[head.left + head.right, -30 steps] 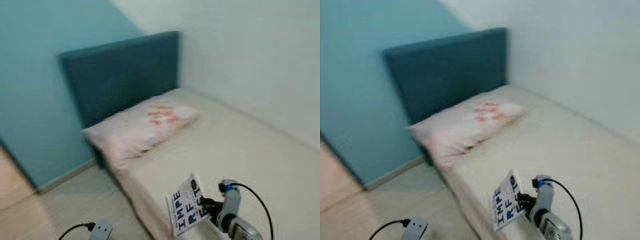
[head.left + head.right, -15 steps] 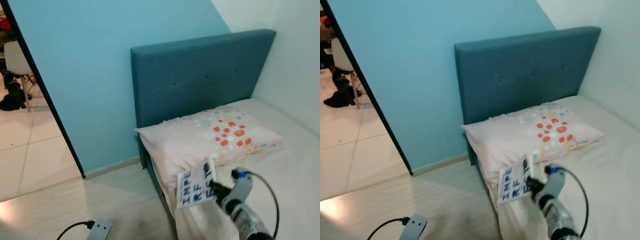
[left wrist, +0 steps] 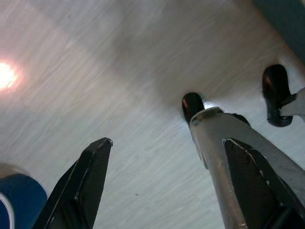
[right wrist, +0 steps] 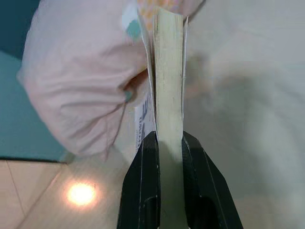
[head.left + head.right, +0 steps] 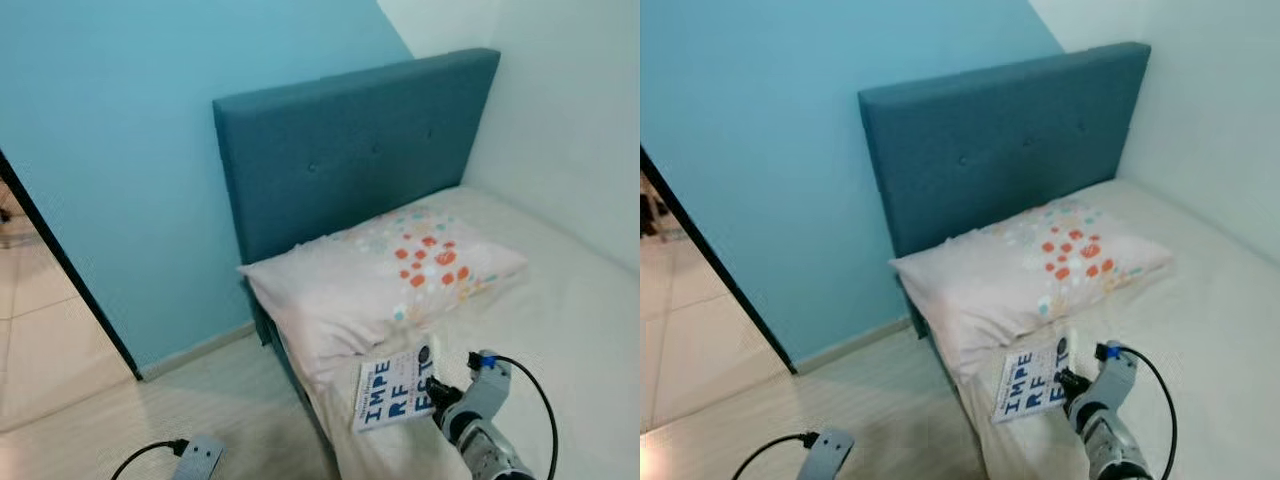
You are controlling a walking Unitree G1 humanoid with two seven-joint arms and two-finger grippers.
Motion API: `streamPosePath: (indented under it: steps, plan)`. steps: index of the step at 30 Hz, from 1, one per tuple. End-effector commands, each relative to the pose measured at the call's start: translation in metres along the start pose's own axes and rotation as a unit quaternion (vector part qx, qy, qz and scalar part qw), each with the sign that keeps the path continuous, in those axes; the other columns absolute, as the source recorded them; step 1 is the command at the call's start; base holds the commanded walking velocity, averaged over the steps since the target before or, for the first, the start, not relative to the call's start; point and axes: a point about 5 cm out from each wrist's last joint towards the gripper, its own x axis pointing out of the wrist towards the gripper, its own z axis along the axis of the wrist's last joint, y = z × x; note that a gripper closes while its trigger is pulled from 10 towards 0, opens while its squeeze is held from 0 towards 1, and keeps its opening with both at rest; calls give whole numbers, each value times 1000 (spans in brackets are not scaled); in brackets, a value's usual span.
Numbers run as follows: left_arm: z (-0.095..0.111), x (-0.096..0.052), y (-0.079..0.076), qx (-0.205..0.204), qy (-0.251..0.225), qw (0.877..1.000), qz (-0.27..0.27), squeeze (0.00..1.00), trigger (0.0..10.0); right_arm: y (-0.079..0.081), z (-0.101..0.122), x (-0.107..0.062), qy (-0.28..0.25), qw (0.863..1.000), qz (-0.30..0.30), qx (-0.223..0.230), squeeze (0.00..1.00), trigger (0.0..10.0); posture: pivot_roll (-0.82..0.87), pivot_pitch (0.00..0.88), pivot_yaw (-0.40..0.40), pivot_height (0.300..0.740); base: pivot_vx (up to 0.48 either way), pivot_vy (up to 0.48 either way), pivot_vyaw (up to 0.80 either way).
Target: Clean up the room
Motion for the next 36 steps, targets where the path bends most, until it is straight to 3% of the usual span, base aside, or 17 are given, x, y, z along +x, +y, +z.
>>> streamPosePath:
  steps: [1,7,10,19,27,29,36]
  plan:
    - [-7,-1,2,0,13,1000,3,0,10000,-2,-1,-1,-1,1000,-8,24,0,10000,11,0,14,740,0,0,0]
    - [-8,-1,3,2,14,1000,4,0,10000,-15,7,-3,-30,996,-44,75,0,10000,14,0,20,721,0,0,0]
    - [-8,-1,3,3,14,1000,4,0,10000,-23,11,-6,-54,986,-63,142,0,10000,14,0,20,706,0,0,0]
    - [-9,-2,6,1,10,1000,6,0,10000,-35,10,-11,-83,965,-91,233,0,10000,25,0,35,666,0,0,0]
    - [2,-2,14,-41,-21,999,19,0,10000,-34,6,-11,-81,961,-91,249,0,10000,38,0,42,641,0,0,0]
    - [20,-3,24,-60,-60,996,32,0,10000,-23,11,-6,-87,964,-57,243,0,10000,40,0,50,626,0,0,0]
    - [47,-5,33,-48,-114,991,44,0,10000,-19,20,-3,-99,969,-53,220,0,10000,50,0,58,591,0,0,0]
